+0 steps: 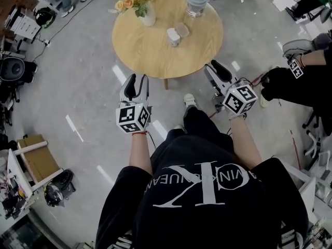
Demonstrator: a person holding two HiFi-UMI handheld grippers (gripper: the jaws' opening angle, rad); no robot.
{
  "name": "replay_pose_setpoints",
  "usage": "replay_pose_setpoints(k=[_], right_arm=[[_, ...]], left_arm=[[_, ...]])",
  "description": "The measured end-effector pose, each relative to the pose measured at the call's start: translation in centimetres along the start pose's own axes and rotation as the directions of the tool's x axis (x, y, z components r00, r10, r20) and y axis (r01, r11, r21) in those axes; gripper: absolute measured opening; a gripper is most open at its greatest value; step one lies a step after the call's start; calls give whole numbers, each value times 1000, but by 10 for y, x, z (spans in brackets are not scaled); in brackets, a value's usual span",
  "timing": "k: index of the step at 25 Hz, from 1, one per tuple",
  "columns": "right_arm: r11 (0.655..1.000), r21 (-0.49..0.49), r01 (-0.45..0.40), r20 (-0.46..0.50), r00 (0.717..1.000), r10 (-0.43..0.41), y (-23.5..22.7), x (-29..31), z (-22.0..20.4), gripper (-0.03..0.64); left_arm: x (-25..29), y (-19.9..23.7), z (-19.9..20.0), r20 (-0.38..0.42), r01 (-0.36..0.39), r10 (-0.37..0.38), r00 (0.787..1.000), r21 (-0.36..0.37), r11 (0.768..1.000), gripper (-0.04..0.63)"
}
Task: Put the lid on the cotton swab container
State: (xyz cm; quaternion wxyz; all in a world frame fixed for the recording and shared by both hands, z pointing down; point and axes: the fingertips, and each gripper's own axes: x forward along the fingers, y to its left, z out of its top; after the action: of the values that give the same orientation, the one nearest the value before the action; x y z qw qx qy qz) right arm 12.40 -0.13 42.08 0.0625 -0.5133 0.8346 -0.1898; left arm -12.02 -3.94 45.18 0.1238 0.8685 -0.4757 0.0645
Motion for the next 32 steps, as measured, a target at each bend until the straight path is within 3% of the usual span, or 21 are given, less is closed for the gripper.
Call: replay_pose_setpoints(k=[18,32], right_arm=[[991,92,-101,-161,980,115,-85,110,-4,133],[967,177,-184,-250,942,225,-110,179,-22,137]], left_arm=[[132,-11,-20,-119,59,-65,991,-52,997,186],[198,-43,-51,-247,147,-151,957,-32,989,233]])
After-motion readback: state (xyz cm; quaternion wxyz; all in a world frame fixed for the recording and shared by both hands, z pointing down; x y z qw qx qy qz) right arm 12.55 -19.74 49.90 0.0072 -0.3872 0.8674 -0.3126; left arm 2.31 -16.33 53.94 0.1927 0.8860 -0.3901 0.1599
